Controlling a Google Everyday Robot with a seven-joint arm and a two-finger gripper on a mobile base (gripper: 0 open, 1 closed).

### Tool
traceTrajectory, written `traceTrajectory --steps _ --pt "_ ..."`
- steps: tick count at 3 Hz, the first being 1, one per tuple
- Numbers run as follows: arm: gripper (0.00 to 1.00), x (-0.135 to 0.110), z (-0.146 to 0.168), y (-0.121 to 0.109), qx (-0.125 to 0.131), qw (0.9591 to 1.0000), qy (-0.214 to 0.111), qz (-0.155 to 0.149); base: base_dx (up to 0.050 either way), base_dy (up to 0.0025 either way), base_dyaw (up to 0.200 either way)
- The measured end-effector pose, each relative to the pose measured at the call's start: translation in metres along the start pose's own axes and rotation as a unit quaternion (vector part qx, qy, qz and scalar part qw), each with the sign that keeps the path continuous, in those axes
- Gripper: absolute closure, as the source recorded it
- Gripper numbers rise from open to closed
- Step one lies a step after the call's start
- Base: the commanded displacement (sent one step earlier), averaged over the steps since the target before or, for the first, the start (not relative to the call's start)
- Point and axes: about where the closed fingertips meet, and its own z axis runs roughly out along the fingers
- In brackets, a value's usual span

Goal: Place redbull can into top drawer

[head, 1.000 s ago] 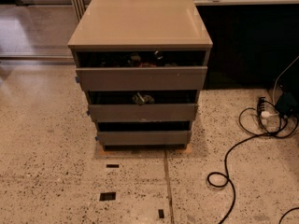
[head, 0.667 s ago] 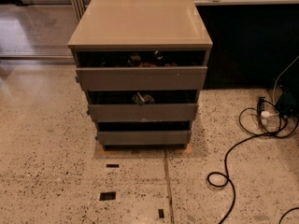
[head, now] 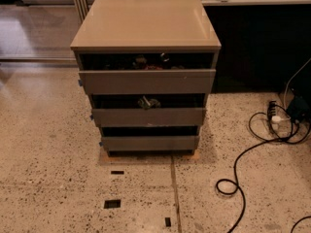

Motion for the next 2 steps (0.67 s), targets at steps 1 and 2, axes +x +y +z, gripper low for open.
traceTrajectory --steps 1,2 --pt "0.00 0.0022 -0.0004 -0.0423 -0.005 0.9996 0.001 -0.030 0.000 0.00000 0.000" --pt "0.00 0.0022 -0.0004 -0.0423 -0.005 0.9995 0.001 -0.030 0.000 0.00000 0.000"
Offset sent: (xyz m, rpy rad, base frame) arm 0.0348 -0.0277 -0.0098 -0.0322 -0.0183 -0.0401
